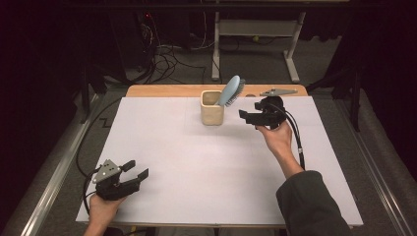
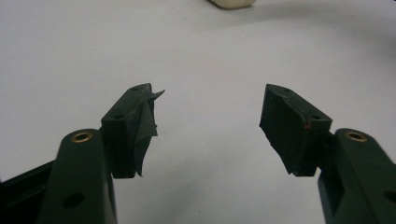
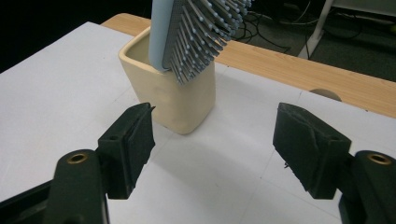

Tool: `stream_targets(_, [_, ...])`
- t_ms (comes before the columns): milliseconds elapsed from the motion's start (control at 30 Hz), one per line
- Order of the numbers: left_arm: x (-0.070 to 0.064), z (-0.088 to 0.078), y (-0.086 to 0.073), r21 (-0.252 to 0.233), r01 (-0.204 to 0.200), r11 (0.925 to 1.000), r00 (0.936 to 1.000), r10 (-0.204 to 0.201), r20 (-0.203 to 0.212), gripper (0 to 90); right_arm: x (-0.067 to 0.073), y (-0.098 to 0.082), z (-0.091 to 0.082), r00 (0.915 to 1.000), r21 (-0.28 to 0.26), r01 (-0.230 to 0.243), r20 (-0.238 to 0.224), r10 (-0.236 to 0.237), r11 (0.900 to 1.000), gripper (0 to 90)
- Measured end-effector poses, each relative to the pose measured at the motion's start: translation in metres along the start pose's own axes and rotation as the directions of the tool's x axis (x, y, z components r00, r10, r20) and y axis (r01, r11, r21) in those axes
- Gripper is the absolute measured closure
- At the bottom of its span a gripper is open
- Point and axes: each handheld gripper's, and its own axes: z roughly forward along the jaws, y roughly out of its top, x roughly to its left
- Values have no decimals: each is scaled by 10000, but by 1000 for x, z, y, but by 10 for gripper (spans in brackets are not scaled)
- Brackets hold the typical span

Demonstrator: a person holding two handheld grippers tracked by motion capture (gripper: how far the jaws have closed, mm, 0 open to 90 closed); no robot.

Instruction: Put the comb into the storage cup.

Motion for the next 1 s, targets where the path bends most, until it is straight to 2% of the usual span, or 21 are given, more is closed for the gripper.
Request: stream_targets(1000, [0, 0, 0, 7, 29, 10000, 10000, -29, -36, 359, -15, -16, -28, 9997, -260, -221, 128, 225, 9994, 302])
